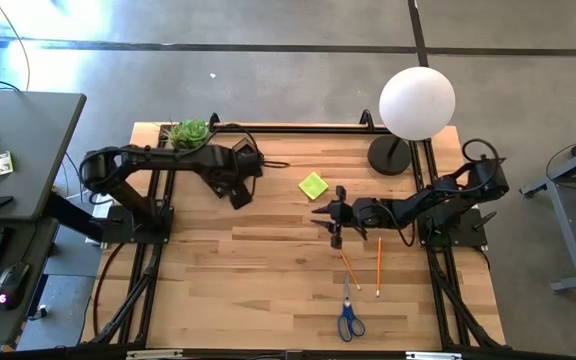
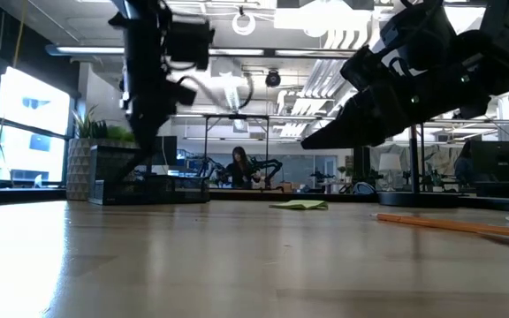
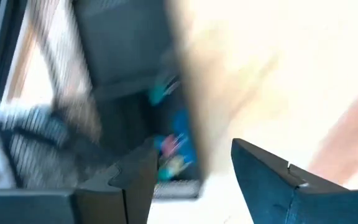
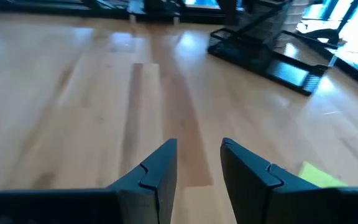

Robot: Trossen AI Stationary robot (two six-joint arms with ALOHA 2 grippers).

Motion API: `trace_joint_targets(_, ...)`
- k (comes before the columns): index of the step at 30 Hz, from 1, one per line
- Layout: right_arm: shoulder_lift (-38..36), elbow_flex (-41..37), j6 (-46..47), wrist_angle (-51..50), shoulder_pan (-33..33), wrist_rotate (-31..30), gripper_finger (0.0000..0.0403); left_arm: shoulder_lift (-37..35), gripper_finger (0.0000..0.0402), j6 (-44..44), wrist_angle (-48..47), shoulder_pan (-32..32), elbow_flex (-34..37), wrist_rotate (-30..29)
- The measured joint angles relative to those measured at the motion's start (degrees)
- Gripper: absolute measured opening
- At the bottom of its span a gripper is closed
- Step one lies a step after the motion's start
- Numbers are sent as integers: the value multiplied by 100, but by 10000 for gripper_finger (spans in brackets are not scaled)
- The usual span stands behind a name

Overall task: Pick and place office supplies into organizer
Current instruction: Put the right yellow pencil into the desk organizer

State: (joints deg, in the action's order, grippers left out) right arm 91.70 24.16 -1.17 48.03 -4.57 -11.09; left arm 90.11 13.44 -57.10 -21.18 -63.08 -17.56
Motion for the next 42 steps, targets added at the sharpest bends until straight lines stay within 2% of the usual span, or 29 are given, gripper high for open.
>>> trace_joint_targets(7,-31,0,117,-103,-440,60,117,-2,169,-1012,1508,1286,-368,281)
trace_joint_targets(12,-338,0,122,-540,-883,-88,117,-2,147,-756,2153,2216,-366,324)
trace_joint_targets(16,-742,104,121,-1370,-1262,-464,117,-2,133,-526,2842,2986,-344,304)
trace_joint_targets(21,-1123,871,461,-3352,-1611,-911,117,-2,119,-528,4657,3744,184,368)
trace_joint_targets(26,-1240,2202,1192,-6480,-1957,-888,117,-2,109,-467,6230,3963,980,642)
trace_joint_targets(29,-1208,2975,1554,-8452,-2168,-520,117,-2,104,-391,6985,3990,1465,934)
trace_joint_targets(32,-1180,3408,1630,-9766,-2370,-48,117,-2,102,-354,7699,4019,1901,1027)
trace_joint_targets(38,-1177,3247,1362,-10280,-2645,859,117,0,101,-265,8886,4118,2564,754)
trace_joint_targets(42,-1174,2958,1251,-10217,-2752,1033,117,4,101,-251,8911,4123,2661,794)
